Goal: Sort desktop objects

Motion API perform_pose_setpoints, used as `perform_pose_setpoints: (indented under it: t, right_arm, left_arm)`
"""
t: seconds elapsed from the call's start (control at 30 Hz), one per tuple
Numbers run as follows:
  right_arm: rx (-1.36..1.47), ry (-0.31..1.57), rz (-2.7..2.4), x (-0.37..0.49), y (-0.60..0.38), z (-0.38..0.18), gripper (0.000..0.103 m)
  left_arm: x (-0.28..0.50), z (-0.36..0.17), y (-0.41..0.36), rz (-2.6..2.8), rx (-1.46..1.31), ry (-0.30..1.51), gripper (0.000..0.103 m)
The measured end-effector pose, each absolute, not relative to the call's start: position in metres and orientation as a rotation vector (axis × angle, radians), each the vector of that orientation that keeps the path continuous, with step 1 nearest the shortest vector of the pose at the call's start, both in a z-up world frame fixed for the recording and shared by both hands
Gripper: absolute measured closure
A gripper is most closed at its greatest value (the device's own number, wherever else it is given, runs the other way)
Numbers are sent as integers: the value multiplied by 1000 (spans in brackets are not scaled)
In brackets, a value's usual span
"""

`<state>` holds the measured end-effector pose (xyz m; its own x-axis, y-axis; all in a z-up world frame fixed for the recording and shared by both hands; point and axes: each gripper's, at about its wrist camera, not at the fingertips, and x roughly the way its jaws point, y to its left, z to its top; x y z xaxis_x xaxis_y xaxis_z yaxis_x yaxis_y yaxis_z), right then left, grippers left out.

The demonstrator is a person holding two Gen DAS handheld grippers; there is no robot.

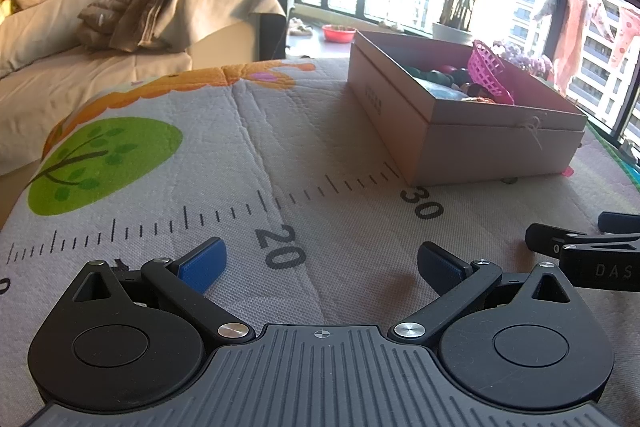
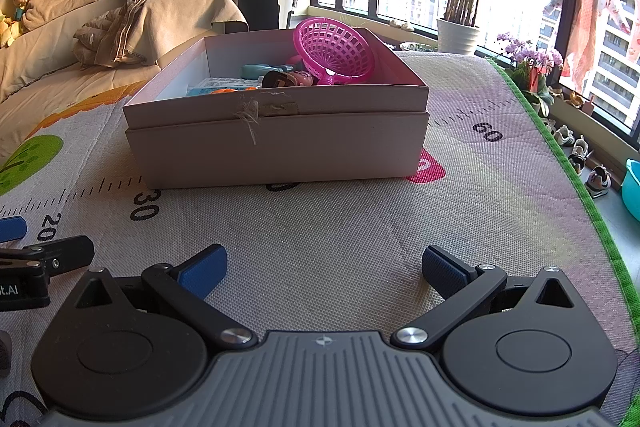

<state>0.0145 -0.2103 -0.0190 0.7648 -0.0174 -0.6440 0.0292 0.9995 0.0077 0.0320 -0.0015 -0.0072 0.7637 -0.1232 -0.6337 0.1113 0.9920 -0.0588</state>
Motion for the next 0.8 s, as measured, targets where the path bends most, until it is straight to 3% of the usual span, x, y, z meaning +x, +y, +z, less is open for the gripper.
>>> perform_pose_setpoints:
  t: [0.8]
  right_arm:
    - [18,700,-25,14,-211,-19,0]
  left_arm:
    - [32,-8,-1,-126,-11,691,0]
